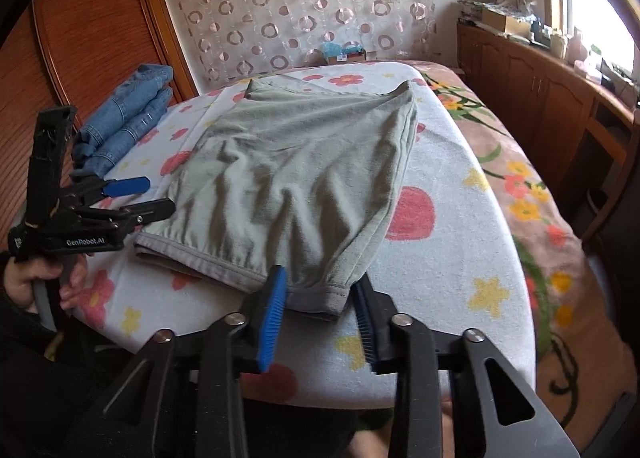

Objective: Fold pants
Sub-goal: 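Reach the right tool to the grey-green pants leg cuff and close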

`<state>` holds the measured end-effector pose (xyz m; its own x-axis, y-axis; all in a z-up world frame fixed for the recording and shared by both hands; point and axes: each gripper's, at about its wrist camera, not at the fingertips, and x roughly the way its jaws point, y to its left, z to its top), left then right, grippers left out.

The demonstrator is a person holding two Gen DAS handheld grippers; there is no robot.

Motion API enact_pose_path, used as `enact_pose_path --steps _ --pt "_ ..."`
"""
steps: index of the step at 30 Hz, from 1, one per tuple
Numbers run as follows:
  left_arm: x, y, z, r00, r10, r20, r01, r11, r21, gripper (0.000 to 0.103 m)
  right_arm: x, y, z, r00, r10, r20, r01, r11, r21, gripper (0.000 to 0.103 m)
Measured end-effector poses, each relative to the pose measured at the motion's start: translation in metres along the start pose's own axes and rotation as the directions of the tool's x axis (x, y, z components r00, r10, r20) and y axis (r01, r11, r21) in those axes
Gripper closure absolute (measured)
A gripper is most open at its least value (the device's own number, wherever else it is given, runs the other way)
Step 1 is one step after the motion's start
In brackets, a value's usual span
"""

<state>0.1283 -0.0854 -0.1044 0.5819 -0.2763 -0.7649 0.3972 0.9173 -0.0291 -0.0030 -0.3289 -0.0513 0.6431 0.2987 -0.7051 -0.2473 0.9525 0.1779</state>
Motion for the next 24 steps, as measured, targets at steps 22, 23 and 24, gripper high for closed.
enact_pose_path --steps 22,23,24 --pt "-0.022 -0.016 -0.009 0.996 -0.091 0.010 0.091 0.996 -0.012 0.032 0.003 0.001 -0.003 1.000 0.009 0.023 -0.009 1.000 -0.002 0.089" --pt "-0.022 -0.018 -0.010 0.995 -0.097 0.006 0.098 0.995 -0.014 0.038 0.003 0.001 -0.004 1.000 0.010 0.023 -0.010 1.000 -0.001 0.089" --pt "-0.022 -0.018 -0.011 0.995 -0.101 0.004 0.101 0.995 -0.018 0.041 0.003 0.001 -0.003 1.000 0.011 0.024 -0.011 1.000 -0.001 0.089"
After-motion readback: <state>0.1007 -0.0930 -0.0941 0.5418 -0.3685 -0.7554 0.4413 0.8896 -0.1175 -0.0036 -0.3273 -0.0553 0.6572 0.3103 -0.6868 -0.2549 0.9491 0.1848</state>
